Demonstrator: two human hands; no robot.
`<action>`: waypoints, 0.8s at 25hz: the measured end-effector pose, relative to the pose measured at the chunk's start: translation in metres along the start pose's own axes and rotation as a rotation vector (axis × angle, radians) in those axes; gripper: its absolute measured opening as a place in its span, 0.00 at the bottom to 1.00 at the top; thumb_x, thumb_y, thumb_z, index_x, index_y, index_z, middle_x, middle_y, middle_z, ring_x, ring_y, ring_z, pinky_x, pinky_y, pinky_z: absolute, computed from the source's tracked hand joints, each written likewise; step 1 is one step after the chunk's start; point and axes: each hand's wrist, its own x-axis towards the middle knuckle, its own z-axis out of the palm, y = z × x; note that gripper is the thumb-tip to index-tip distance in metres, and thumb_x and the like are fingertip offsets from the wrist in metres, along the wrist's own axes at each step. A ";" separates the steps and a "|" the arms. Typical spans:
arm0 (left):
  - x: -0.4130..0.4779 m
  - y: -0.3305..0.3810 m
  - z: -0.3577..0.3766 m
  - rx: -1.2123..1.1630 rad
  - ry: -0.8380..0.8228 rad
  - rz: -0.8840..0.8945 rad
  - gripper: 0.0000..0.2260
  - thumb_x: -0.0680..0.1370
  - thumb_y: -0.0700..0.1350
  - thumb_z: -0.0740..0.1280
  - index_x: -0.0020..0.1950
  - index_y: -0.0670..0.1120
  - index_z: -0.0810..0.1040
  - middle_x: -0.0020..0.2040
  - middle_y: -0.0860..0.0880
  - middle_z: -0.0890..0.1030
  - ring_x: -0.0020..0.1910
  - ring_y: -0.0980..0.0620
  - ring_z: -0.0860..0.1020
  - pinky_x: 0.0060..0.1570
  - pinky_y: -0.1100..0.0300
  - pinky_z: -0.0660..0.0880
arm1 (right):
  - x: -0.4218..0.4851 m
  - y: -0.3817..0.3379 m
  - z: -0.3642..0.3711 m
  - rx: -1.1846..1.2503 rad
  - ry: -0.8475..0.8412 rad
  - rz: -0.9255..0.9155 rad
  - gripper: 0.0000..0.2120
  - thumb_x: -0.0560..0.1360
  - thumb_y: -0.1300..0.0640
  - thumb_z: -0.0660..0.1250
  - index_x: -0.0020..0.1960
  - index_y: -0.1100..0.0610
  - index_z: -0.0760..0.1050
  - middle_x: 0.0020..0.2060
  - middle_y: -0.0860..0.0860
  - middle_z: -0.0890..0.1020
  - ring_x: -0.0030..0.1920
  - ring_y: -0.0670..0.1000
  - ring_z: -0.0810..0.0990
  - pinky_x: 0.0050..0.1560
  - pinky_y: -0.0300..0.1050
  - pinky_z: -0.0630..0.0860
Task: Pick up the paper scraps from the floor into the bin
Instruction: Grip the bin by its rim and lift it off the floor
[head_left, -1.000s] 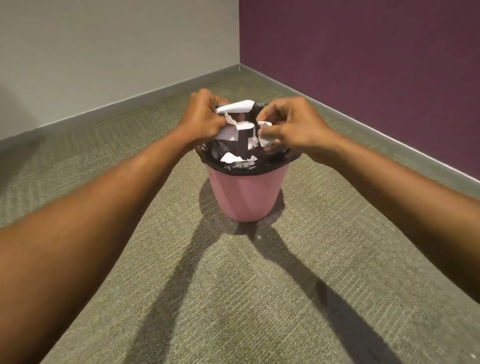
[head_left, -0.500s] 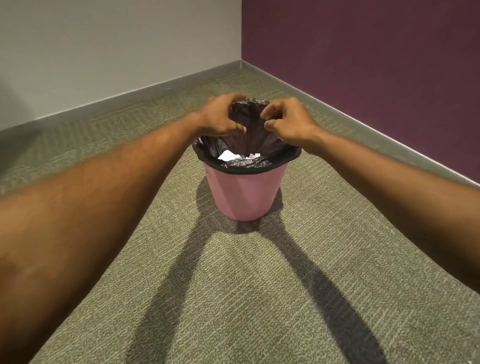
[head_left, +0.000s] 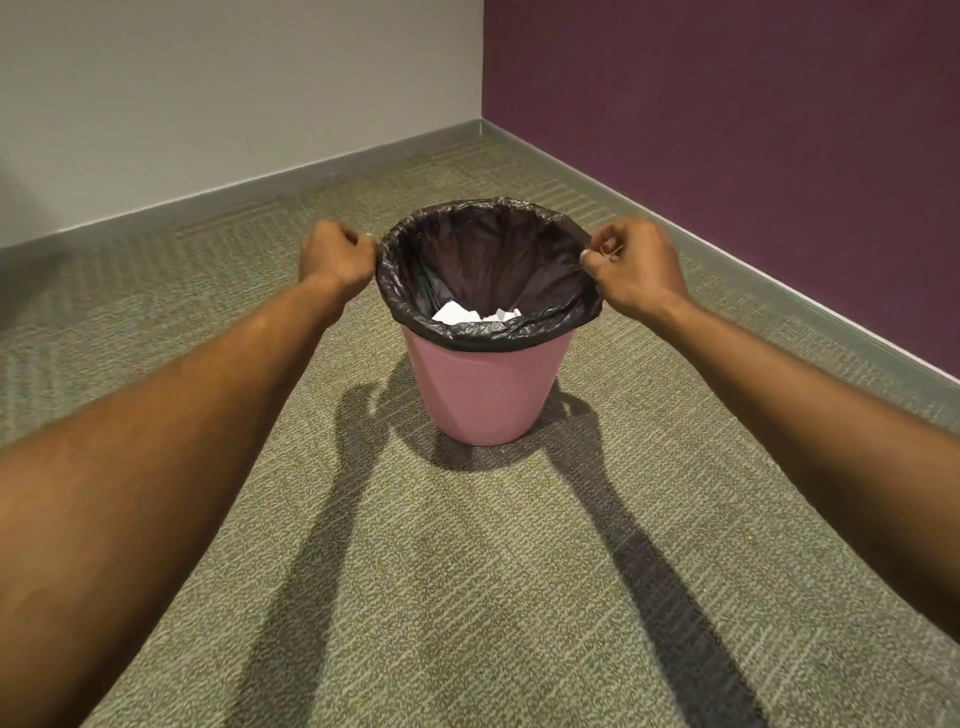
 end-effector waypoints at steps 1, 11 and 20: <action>0.001 -0.003 0.000 -0.026 -0.008 -0.041 0.15 0.79 0.43 0.64 0.32 0.46 0.73 0.32 0.47 0.75 0.33 0.48 0.73 0.31 0.57 0.69 | 0.000 0.004 0.003 -0.022 0.014 0.019 0.07 0.76 0.53 0.69 0.52 0.55 0.78 0.55 0.54 0.80 0.54 0.53 0.79 0.55 0.52 0.78; -0.007 0.006 0.002 -0.384 -0.170 -0.293 0.06 0.78 0.36 0.66 0.41 0.40 0.77 0.37 0.46 0.79 0.33 0.51 0.79 0.34 0.56 0.82 | 0.012 0.010 0.000 0.200 -0.142 0.319 0.13 0.78 0.50 0.67 0.44 0.60 0.78 0.30 0.53 0.76 0.28 0.50 0.70 0.28 0.44 0.71; -0.018 0.023 -0.013 -0.383 -0.210 -0.336 0.03 0.77 0.33 0.66 0.49 0.37 0.77 0.38 0.45 0.78 0.32 0.51 0.77 0.28 0.58 0.80 | 0.018 0.012 -0.007 0.344 -0.268 0.464 0.12 0.76 0.63 0.69 0.57 0.67 0.74 0.44 0.60 0.81 0.31 0.51 0.79 0.26 0.42 0.80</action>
